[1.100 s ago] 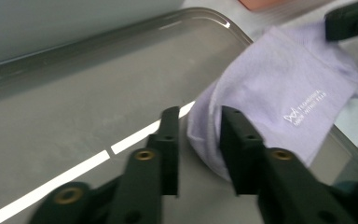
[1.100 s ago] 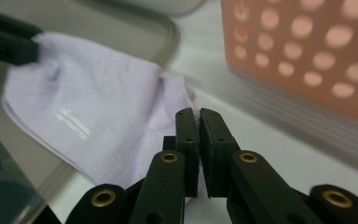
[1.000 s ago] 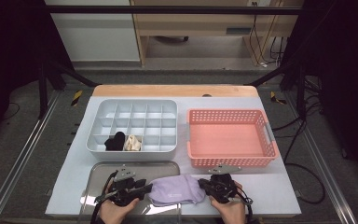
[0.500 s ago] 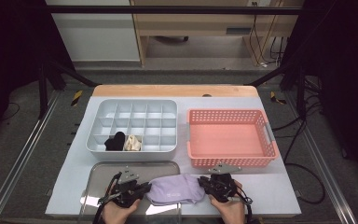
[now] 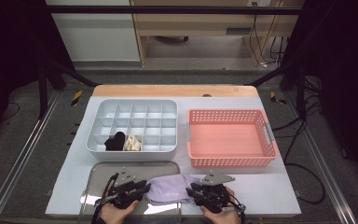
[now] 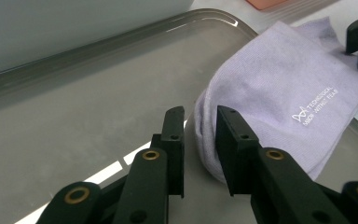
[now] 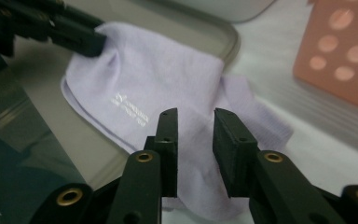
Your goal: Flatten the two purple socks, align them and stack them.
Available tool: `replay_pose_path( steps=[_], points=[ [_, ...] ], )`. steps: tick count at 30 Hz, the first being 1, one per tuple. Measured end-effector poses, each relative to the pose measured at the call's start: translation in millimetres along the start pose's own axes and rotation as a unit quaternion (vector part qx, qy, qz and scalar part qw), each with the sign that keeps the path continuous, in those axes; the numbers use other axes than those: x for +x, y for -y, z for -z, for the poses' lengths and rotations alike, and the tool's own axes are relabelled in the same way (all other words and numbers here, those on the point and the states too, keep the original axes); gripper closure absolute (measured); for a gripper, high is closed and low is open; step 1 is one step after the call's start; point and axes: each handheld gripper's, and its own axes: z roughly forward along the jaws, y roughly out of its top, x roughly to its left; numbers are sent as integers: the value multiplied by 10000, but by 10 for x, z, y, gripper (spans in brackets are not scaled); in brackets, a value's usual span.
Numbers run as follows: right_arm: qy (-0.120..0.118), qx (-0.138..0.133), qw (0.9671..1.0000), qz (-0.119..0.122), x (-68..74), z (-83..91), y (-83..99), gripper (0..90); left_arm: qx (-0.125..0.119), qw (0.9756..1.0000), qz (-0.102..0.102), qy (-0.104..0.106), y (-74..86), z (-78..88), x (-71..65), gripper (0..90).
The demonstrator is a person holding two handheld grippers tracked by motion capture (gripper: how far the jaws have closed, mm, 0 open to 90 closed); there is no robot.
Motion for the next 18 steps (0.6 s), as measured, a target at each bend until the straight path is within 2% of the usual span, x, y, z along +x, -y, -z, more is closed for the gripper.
replay_pose_path(
  steps=[3, 6, 10, 12, 18],
  points=[
    [170, 78, 9998, 29, -30, -35, 38, 731, 13, 10000, -11, -10, 9, -7, -8, 716],
    [221, 120, 9997, -3, -55, -28, 55, 772, 26, 10000, -20, -16, 8, -11, -7, 740],
    [258, 224, 9994, 87, -78, -53, 60, 900, 24, 10000, 2, 2, 6, -22, -8, 788],
    [262, 291, 9992, 79, -74, -38, 45, 900, 19, 10000, 20, 8, 7, -25, -5, 797],
    [122, -28, 9999, 62, -68, 103, -47, 900, 18, 10000, 4, 3, 6, -27, -7, 803]
  ],
)
